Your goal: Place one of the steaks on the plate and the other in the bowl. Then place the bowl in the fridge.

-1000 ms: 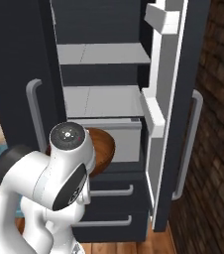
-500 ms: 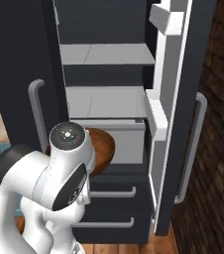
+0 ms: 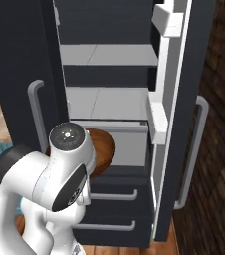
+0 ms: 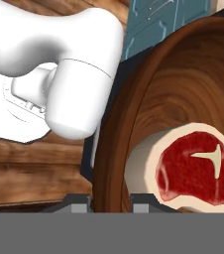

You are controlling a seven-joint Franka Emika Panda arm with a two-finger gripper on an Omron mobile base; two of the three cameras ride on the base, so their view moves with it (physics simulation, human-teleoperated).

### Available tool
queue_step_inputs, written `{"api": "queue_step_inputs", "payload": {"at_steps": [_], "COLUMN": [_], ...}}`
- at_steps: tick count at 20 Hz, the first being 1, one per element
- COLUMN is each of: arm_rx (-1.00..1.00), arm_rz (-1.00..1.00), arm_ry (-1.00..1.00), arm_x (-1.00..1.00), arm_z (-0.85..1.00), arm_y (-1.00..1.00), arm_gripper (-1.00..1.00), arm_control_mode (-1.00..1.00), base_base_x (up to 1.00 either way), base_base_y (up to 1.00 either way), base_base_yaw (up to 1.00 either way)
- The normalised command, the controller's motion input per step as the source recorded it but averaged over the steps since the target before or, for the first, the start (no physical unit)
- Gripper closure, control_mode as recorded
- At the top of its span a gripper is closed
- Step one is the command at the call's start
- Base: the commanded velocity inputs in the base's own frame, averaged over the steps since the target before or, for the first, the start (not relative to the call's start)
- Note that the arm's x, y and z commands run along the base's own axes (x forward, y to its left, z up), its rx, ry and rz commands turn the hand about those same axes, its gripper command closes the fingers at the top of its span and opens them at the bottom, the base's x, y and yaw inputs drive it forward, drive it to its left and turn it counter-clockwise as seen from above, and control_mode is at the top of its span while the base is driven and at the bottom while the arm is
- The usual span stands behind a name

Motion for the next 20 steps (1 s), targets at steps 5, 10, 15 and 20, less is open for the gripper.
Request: {"api": "queue_step_inputs", "payload": {"at_steps": [5, 10, 15, 20], "arm_rx": [0.00, 0.00, 0.00, 0.00], "arm_rz": [0.00, 0.00, 0.00, 0.00], "arm_ry": [0.00, 0.00, 0.00, 0.00], "arm_x": [0.00, 0.00, 0.00, 0.00], "arm_z": [0.00, 0.00, 0.00, 0.00], "arm_y": [0.00, 0.00, 0.00, 0.00], "arm_gripper": [1.00, 1.00, 1.00, 1.00], "arm_control_mode": [1.00, 1.00, 1.00, 1.00], "base_base_x": [0.19, 0.32, 0.45, 0.26], "base_base_y": [-0.35, -0.11, -0.07, -0.26], "base_base_yaw": [0.12, 0.12, 0.12, 0.09]}}
